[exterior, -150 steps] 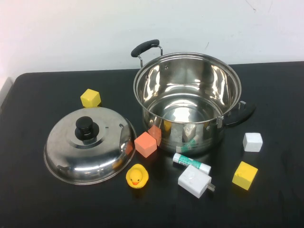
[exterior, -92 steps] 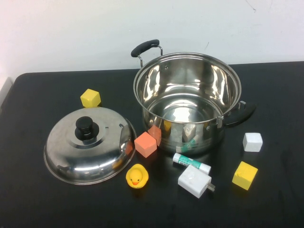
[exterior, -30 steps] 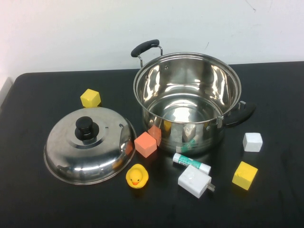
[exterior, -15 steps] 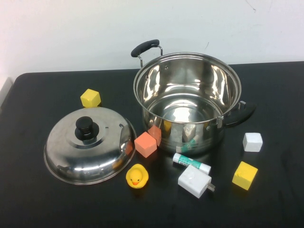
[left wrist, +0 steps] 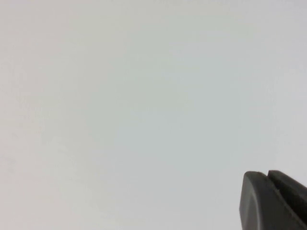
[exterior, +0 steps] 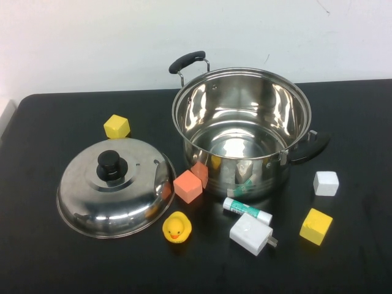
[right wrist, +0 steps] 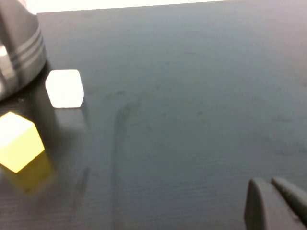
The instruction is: Cover the pot
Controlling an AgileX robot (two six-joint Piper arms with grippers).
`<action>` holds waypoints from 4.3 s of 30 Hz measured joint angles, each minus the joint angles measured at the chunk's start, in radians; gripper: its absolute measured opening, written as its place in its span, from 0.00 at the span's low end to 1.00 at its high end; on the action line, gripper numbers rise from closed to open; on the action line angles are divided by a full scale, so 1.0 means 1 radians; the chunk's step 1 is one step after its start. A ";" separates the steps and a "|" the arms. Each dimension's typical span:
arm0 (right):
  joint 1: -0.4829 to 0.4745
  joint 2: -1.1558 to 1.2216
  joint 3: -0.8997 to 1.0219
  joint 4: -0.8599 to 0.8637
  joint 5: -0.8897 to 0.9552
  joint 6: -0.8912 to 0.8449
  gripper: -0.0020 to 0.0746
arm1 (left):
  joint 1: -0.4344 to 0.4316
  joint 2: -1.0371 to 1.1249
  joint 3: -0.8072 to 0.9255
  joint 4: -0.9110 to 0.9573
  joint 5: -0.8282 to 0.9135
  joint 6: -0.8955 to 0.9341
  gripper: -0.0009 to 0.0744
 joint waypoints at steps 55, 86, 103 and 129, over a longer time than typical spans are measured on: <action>0.000 0.000 0.000 0.000 0.000 0.000 0.02 | -0.010 1.561 -0.289 0.510 -0.446 -0.329 0.70; 0.000 0.000 0.000 0.000 0.000 0.000 0.02 | -0.010 1.668 -0.346 0.439 -0.397 -0.210 0.45; 0.000 0.000 0.000 0.000 0.000 0.000 0.02 | -0.010 1.222 -0.448 0.505 -0.280 -0.399 0.45; 0.000 0.000 0.000 0.000 0.000 0.000 0.02 | -0.384 1.795 -1.116 1.164 -0.070 -0.956 0.45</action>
